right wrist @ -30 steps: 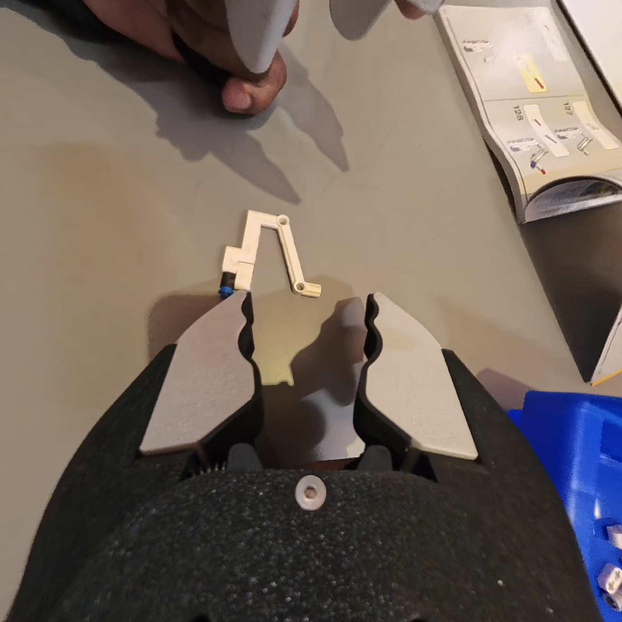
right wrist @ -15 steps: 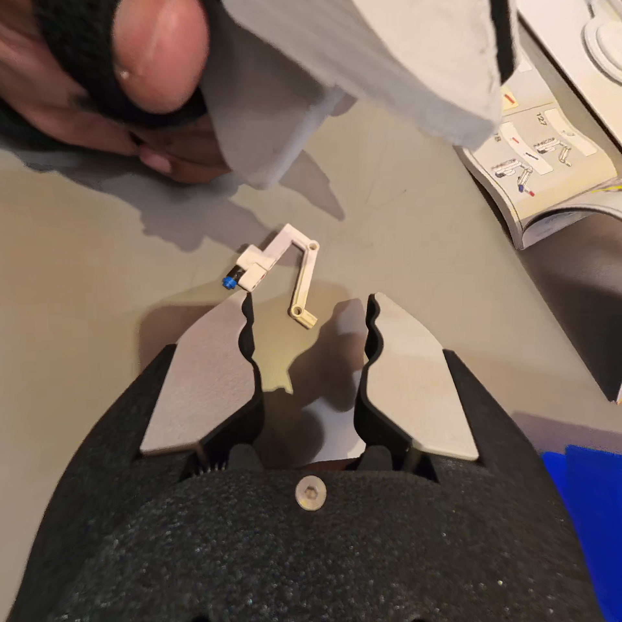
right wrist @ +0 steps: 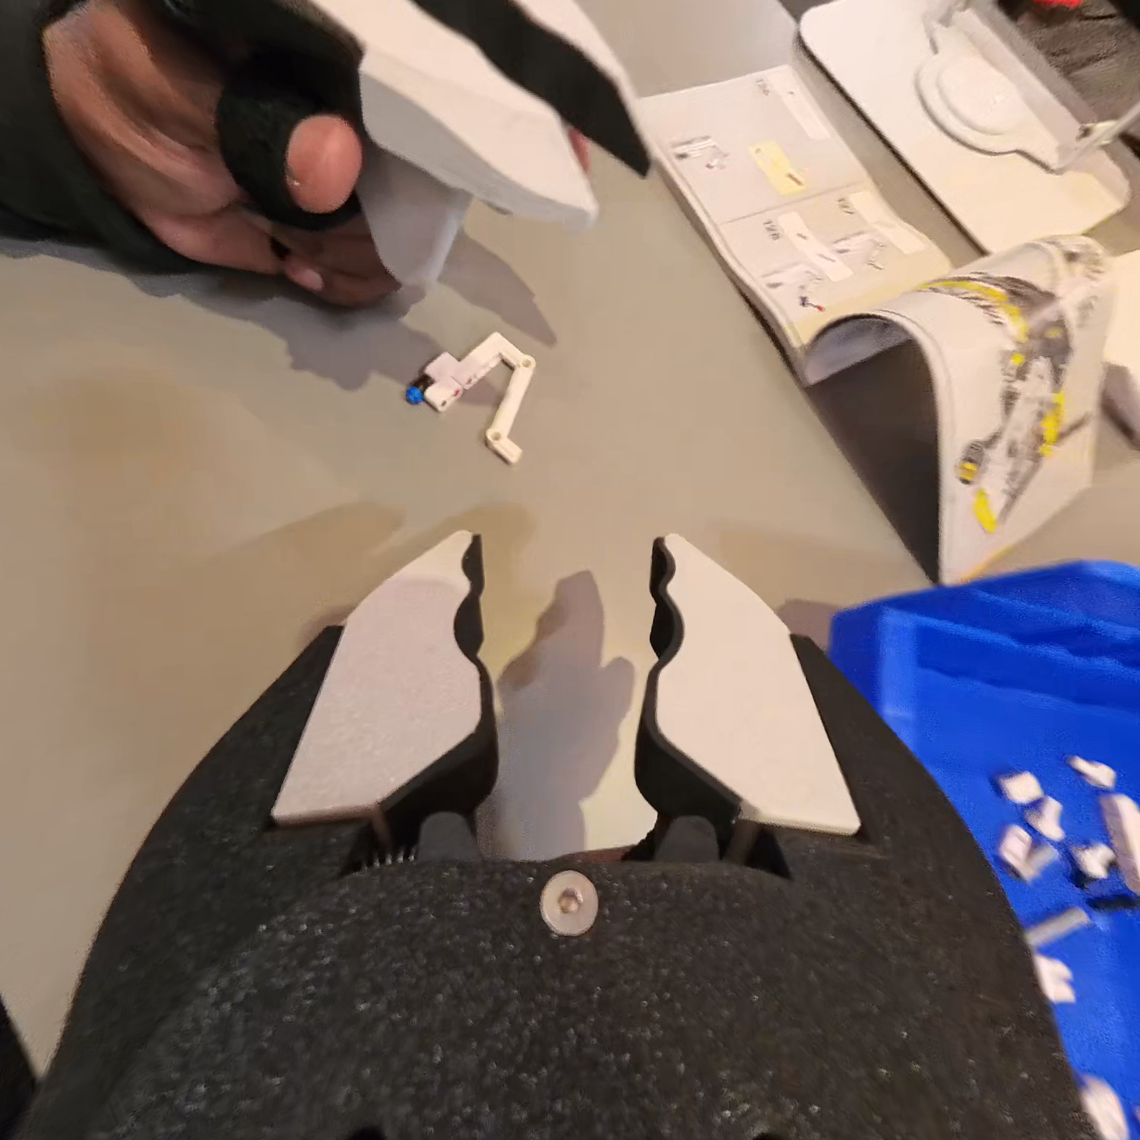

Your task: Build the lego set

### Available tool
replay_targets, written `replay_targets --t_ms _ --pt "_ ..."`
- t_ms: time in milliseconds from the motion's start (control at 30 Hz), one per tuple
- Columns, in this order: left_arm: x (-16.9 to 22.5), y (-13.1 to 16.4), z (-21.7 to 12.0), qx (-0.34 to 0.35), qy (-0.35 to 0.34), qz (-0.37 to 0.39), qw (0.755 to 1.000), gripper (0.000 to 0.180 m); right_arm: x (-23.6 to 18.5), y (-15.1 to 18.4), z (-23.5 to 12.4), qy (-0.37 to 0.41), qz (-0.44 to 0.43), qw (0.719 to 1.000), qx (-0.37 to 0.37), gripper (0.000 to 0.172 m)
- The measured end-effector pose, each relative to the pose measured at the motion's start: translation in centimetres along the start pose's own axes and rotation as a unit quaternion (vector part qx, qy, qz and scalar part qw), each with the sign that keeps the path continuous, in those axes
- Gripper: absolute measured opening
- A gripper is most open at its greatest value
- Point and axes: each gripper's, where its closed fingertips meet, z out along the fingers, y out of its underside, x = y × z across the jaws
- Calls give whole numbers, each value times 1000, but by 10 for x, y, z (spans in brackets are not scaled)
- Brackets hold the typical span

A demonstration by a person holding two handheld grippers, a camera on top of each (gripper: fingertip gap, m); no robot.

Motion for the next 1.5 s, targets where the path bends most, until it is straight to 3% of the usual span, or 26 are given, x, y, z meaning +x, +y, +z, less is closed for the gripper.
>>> replay_targets --t_ms 200,500,1500 --pt "-2 2 1 -4 1 -7 1000 36 59 6 -48 60 0 998 -21 48" --pt "-2 4 3 -11 6 -13 1000 36 104 30 -51 83 38 994 -58 47" --pt "0 7 5 -21 11 -15 1000 36 101 41 -37 69 62 993 -77 48"
